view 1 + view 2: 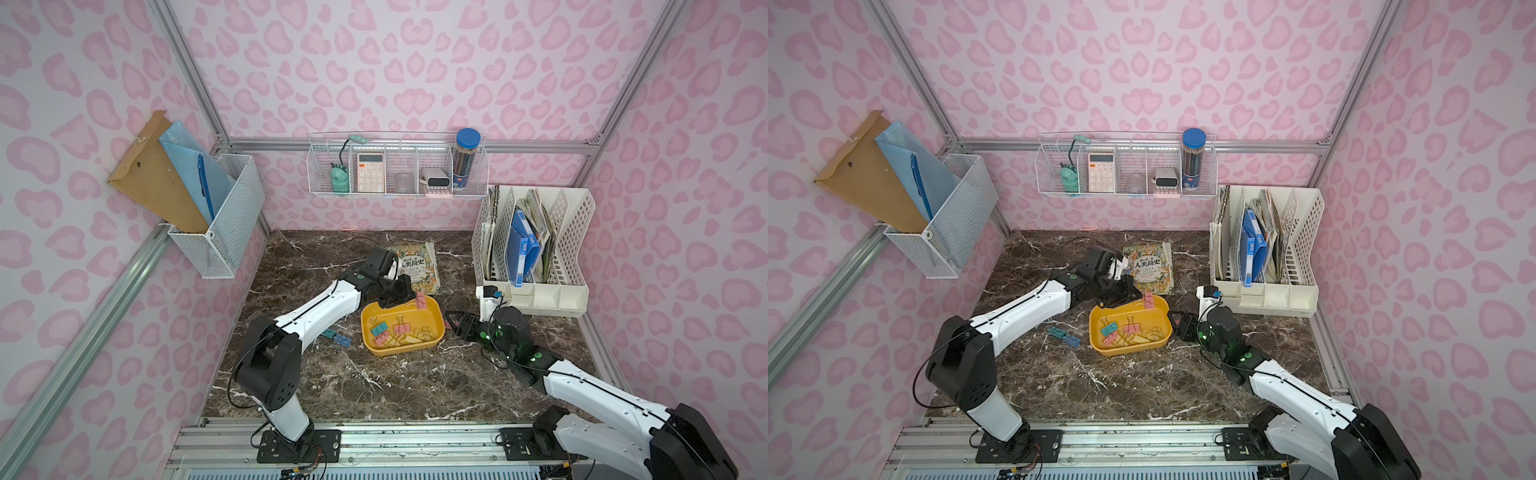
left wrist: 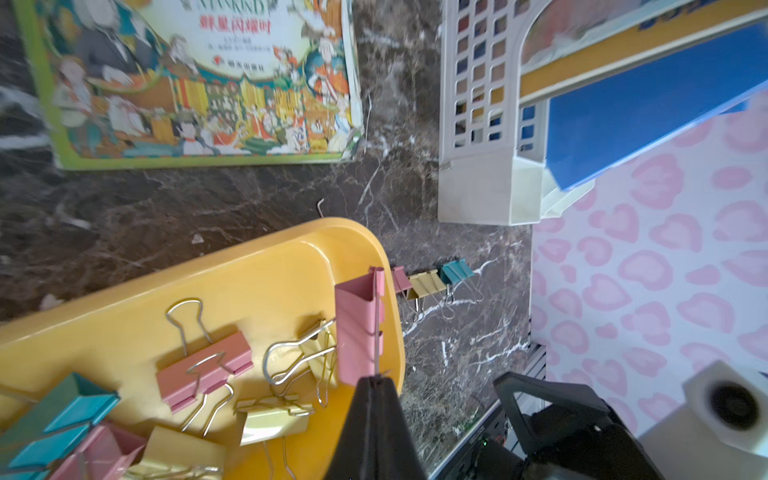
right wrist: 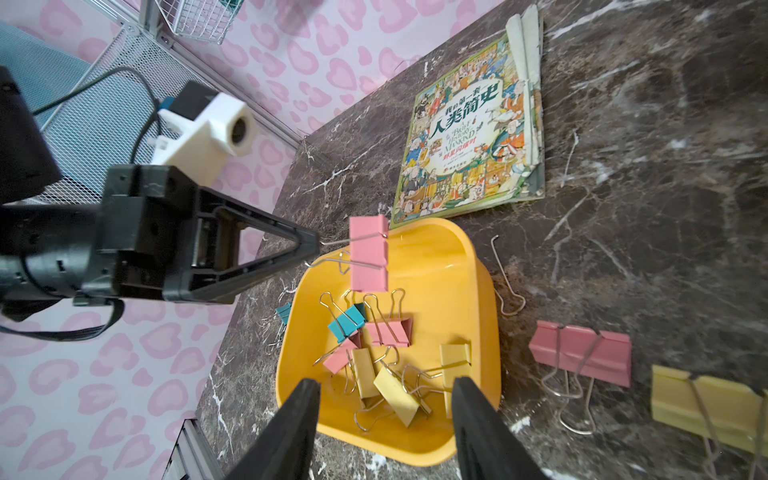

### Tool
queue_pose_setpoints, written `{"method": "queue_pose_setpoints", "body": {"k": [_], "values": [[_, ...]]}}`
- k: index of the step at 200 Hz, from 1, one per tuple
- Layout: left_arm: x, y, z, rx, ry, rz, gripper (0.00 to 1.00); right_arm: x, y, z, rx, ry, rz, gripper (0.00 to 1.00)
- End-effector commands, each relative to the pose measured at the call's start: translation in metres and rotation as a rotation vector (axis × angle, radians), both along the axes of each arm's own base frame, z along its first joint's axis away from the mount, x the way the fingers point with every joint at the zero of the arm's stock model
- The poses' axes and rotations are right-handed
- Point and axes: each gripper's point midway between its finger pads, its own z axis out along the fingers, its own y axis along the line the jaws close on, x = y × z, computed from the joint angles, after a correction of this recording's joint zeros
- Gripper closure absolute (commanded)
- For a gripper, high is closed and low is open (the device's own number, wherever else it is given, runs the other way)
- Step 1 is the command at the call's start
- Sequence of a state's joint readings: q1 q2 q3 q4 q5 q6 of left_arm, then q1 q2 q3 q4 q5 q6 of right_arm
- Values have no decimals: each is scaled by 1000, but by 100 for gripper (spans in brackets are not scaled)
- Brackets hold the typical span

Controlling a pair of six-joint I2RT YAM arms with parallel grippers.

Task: Take out the binder clips from the storage box
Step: Place the binder clip at the center of the board.

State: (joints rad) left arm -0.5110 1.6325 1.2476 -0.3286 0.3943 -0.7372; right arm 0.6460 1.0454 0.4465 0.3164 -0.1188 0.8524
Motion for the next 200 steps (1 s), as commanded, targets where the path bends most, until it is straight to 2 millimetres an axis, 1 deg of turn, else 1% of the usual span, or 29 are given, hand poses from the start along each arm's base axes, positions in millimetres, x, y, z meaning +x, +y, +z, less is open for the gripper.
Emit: {"method": "queue_pose_setpoints", "body": {"k": [1, 10, 35, 58, 72, 85, 102, 121, 136, 153, 168, 182, 200], "values": [[15, 30, 24, -25, -102, 142, 100, 2, 10, 16, 27, -39, 35, 45], [15, 50, 31, -19, -129, 204, 100, 3, 14, 18, 23, -38, 43, 45], [7, 116, 38, 45, -160, 415, 100, 3, 27, 24, 8, -60, 63, 45], [-15, 180, 34, 158, -161, 596, 100, 2, 41, 25, -12, -65, 84, 44], [-33, 219, 22, 205, -119, 723, 100, 4, 47, 24, -15, -60, 92, 45], [-50, 247, 6, 227, -56, 818, 100, 4, 53, 24, -12, -58, 107, 45], [-67, 269, -15, 244, 30, 890, 100, 5, 60, 24, -15, -57, 123, 45], [-74, 282, -37, 189, 108, 938, 100, 5, 66, 23, -13, -50, 140, 45], [-75, 292, -48, 179, 138, 958, 100, 5, 70, 21, -13, -42, 152, 45], [-70, 296, -57, 166, 155, 958, 100, 5, 72, 19, -20, -32, 159, 45], [-68, 304, -64, 195, 168, 970, 100, 5, 72, 17, -19, -24, 161, 45], [-62, 306, -68, 213, 159, 954, 100, 5, 73, 16, -17, -17, 165, 45], [-63, 318, -74, 287, 176, 972, 100, 3, 73, 13, -14, -6, 166, 45]]}}
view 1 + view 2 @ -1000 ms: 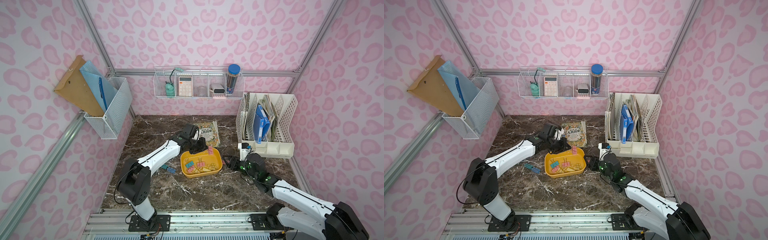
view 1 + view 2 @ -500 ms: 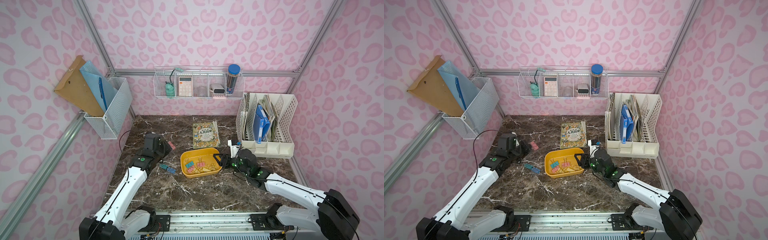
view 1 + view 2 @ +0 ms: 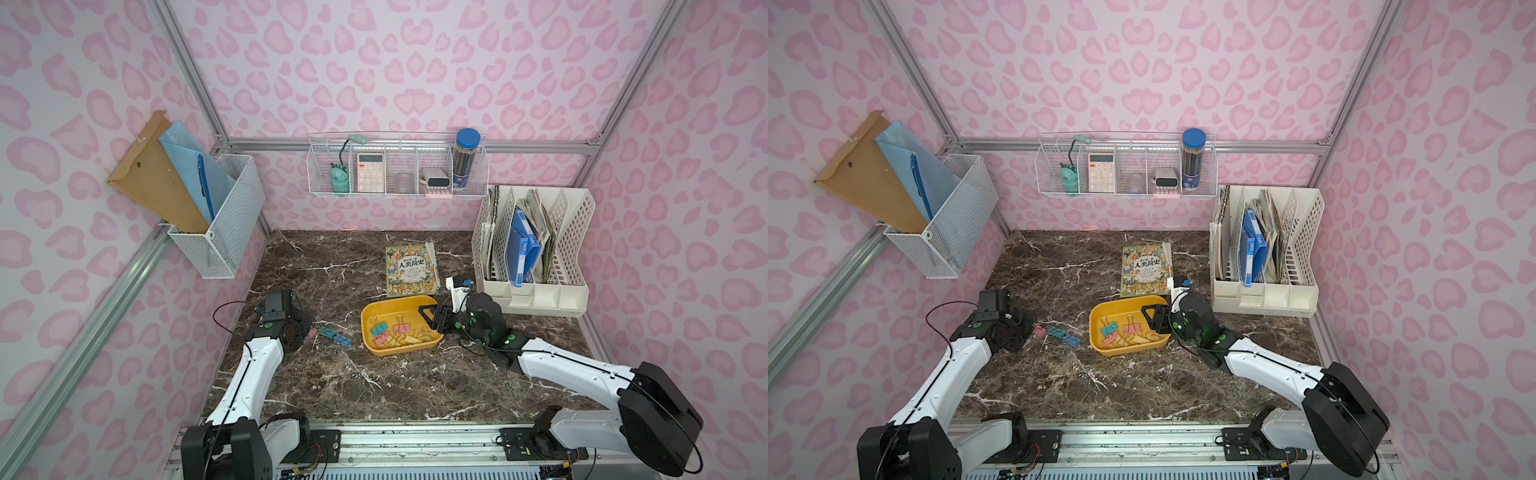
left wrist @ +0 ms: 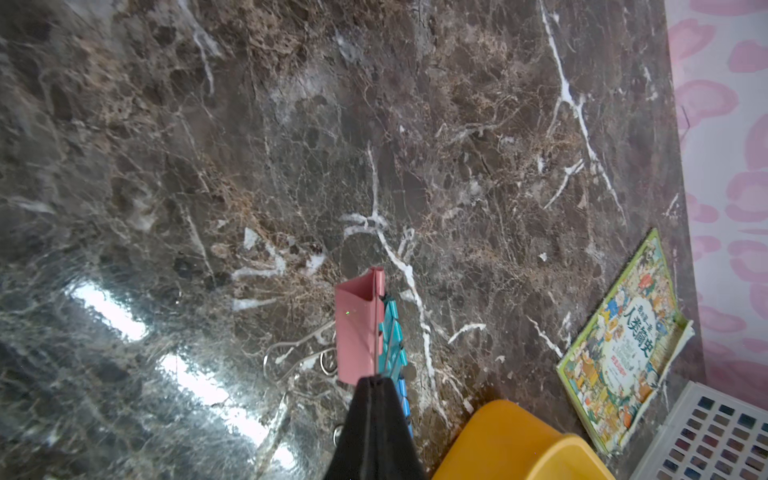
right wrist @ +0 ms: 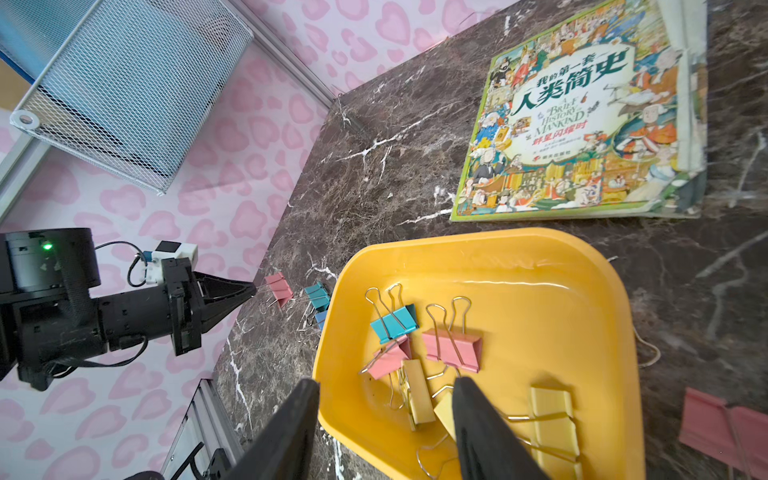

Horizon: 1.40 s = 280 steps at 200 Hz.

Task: Take out the binder clips from the storage box
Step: Place the binder clip at the center of the board.

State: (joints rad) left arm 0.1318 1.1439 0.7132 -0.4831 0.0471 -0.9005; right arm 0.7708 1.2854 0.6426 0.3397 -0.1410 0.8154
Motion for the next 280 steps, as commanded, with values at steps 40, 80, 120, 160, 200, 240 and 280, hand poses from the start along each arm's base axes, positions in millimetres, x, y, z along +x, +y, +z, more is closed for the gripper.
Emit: {"method": "queue_pose_setpoints", "body": {"k": [40, 80, 120, 160, 200, 240, 280], "values": [[16, 8, -9, 4, -17, -5, 100, -3, 3, -2, 14, 14, 13, 45], [23, 2, -21, -36, -4, -30, 100, -3, 1, 0, 11, 9, 10, 45], [21, 5, -32, -30, 46, -17, 100, -4, 0, 1, 7, 10, 8, 45], [13, 8, -41, -12, 114, -15, 89, -3, -2, 1, -2, 9, 2, 45], [0, 21, -33, 61, 143, 25, 68, -1, -7, 6, -5, -8, -7, 45], [-5, 19, -9, 59, 111, 22, 61, 0, -14, 6, -11, -8, -22, 45], [13, -20, 44, 42, -55, -163, 58, 1, -20, 3, -15, -14, -43, 44]]}}
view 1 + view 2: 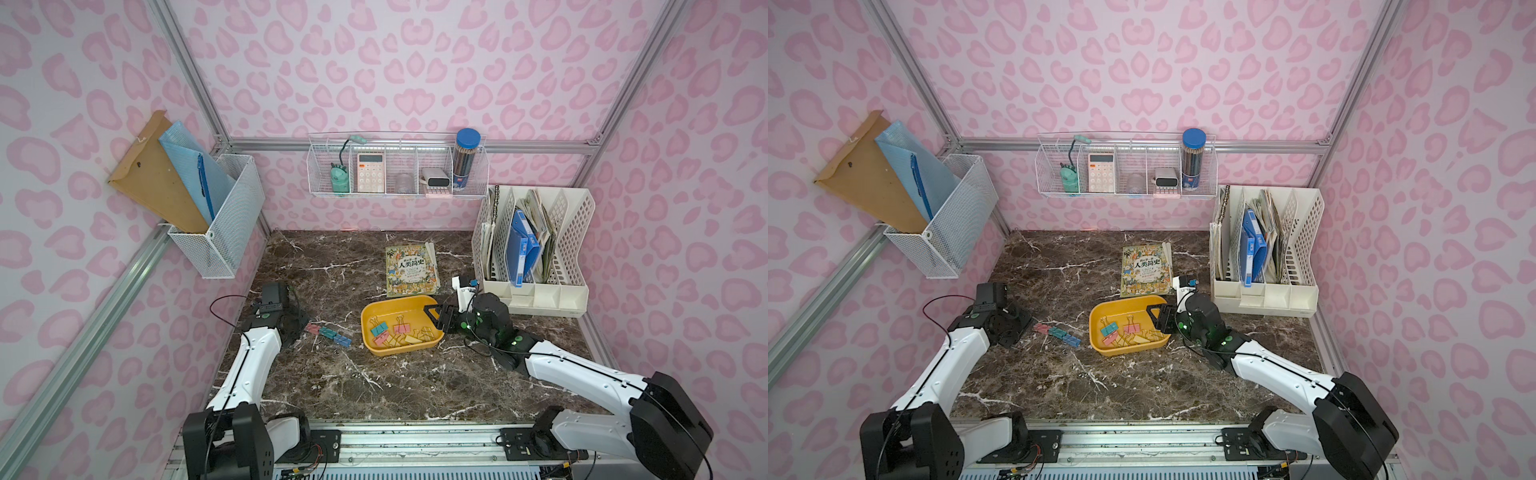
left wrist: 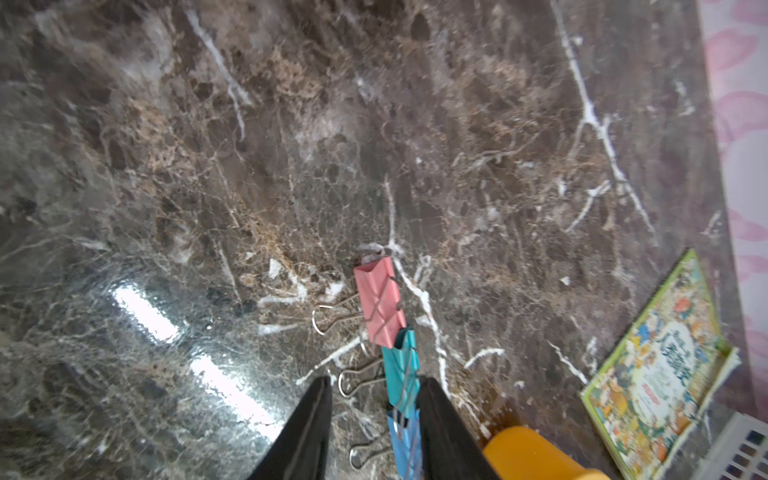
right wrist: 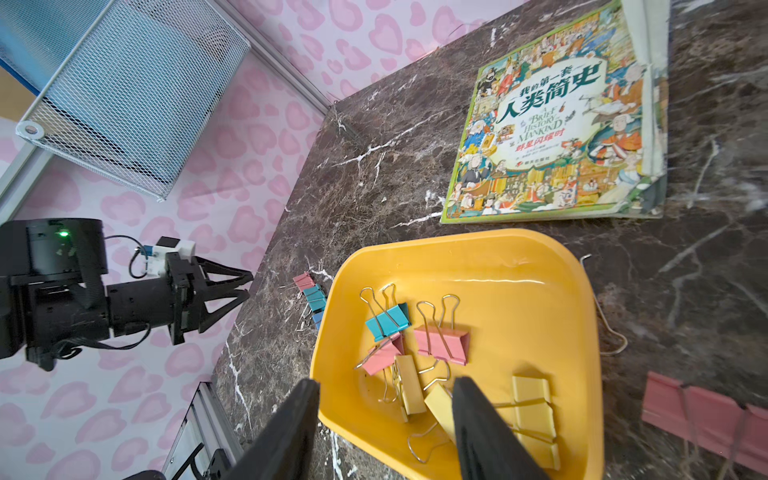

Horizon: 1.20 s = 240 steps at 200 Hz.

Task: Take out the binder clips from the storage box
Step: Place the binder clip at the center of the board, then pick up the binder clip from the storage box.

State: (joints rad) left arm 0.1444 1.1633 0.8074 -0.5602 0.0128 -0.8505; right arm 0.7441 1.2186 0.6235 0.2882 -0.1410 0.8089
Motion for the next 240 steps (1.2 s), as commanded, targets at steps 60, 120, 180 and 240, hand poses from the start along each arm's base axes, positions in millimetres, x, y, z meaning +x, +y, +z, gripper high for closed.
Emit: {"method": "queue_pose_setpoints", "body": {"k": [60, 120, 180, 240], "values": [[37, -209, 33, 36, -48, -925, 58, 4, -19, -20, -4, 28, -54, 44], [62, -269, -22, 236, 219, -1108, 56, -5, -27, -26, -4, 64, -48, 44], [52, -283, -49, 155, 288, -1198, 55, -3, -33, -32, -13, 57, -78, 44], [51, -294, -44, 87, 268, -1245, 58, -3, -27, -44, -32, 103, -52, 44]]}}
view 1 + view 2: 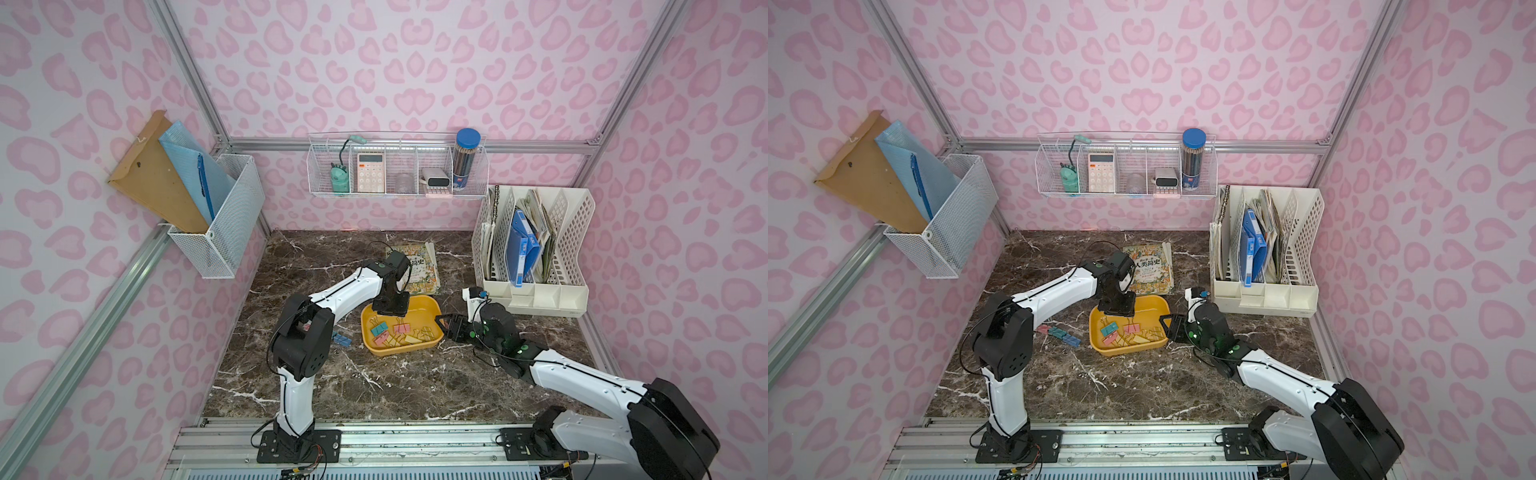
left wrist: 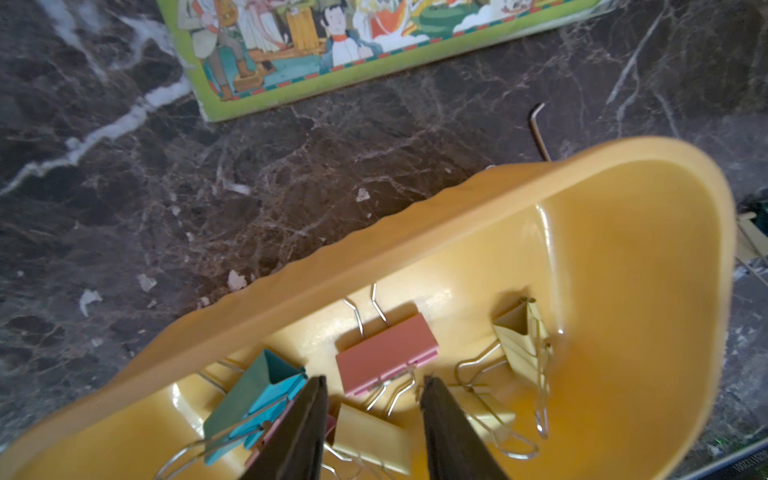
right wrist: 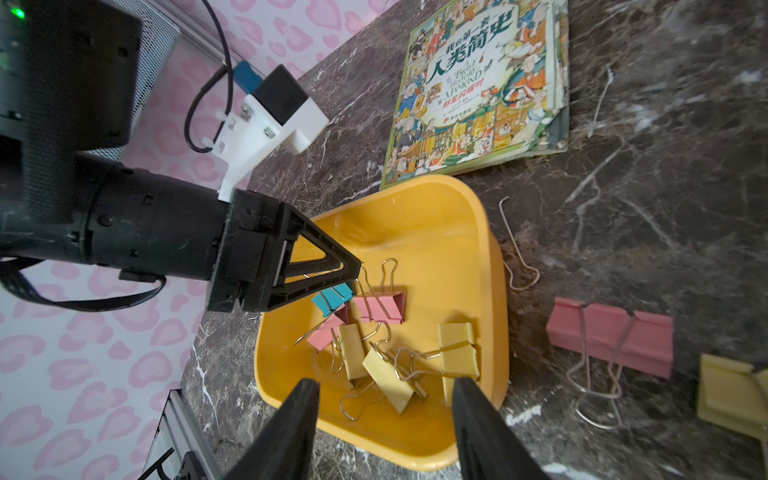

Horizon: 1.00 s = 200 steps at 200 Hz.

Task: Take out the binder clips from the storage box
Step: Pick up the binder clip from the storage box.

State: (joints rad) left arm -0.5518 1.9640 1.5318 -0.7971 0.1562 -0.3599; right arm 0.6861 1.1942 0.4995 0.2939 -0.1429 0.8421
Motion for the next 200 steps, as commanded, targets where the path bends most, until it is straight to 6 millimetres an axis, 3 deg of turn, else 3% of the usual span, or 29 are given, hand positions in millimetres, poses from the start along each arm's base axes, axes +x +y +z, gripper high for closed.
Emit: {"method": "queue_pose_setpoints", "body": {"k": [1, 70, 84, 159, 175, 200], "values": [[-6, -5, 1, -28, 33, -44, 58, 1, 6, 2, 10, 10, 18, 44], [-10, -11, -9, -39, 96, -88, 70, 0, 8, -6, -3, 44, 31, 44], [-11, -12, -10, -46, 103, -92, 76, 0, 9, -5, -4, 45, 36, 44], [-9, -13, -3, -60, 92, -93, 94, -1, 8, -5, -15, 52, 33, 44], [-8, -15, -1, -72, 89, -94, 92, -1, 8, -3, -13, 51, 32, 44], [-6, -14, -3, -63, 91, -87, 76, -1, 8, 0, -9, 46, 31, 44]]}}
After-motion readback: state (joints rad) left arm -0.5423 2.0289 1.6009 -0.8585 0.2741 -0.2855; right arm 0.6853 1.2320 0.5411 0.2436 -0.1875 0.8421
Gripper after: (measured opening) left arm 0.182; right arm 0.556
